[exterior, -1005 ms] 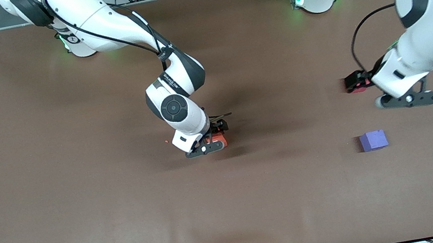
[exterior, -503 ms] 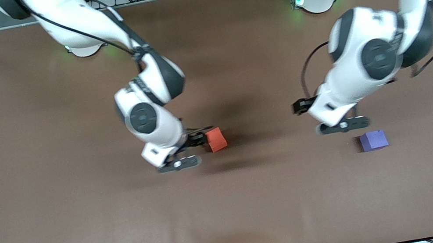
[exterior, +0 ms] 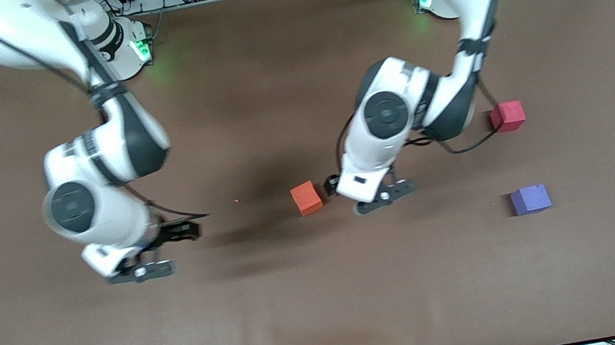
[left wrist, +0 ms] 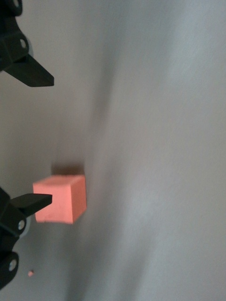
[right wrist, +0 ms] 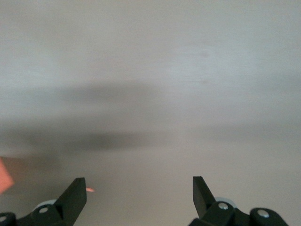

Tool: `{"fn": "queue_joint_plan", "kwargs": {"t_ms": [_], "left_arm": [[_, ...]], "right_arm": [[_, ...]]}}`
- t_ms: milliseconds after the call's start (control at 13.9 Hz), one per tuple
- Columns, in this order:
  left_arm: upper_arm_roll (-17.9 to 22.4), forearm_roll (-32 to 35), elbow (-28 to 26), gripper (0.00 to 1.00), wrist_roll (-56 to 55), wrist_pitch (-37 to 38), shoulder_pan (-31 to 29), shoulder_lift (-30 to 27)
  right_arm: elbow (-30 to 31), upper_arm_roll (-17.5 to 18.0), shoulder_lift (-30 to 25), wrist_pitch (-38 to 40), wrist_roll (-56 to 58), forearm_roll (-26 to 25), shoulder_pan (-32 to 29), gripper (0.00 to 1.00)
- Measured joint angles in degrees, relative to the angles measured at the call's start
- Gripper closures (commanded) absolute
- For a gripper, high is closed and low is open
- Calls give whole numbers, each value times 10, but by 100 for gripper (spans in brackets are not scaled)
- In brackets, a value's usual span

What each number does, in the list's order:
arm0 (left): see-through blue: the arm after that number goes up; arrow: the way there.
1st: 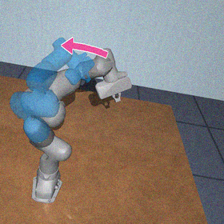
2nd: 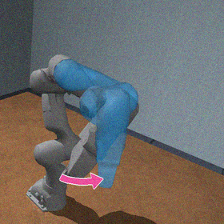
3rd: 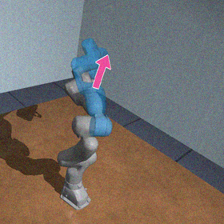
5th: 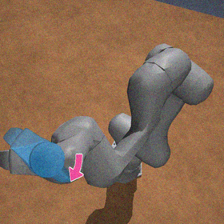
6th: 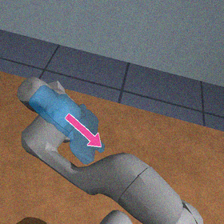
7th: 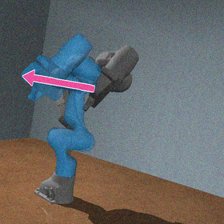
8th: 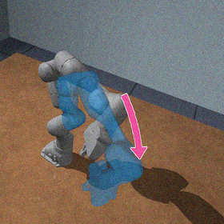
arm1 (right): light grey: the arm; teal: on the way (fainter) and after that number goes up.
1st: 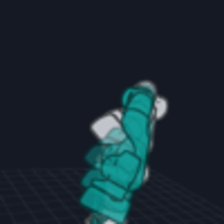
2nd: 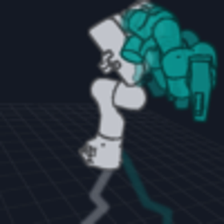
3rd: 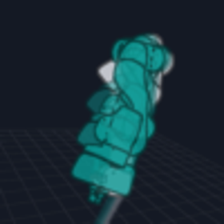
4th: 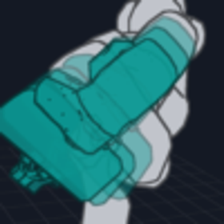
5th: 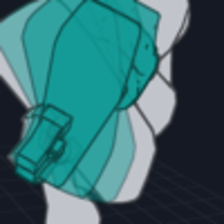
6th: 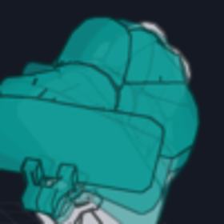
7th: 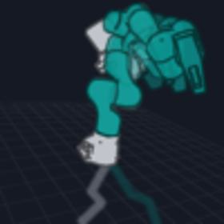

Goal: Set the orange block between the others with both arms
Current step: 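Grasp the orange cube with the left gripper while the right gripper withdraws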

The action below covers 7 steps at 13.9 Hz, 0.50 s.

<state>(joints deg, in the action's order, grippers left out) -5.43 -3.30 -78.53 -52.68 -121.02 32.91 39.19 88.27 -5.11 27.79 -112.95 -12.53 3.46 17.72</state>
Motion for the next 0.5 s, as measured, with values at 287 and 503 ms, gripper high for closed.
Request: {"fn": "queue_joint_plan", "kwargs": {"t_ms": [287,503], "left_arm": [[32,0,33,0,-40,-60,57,64],[51,0,38,0,-46,-100,83,90]], "right_arm": [[98,0,-90,2,87,0,-75,0],[156,0,-170,31,127,0,-105,0]]}}
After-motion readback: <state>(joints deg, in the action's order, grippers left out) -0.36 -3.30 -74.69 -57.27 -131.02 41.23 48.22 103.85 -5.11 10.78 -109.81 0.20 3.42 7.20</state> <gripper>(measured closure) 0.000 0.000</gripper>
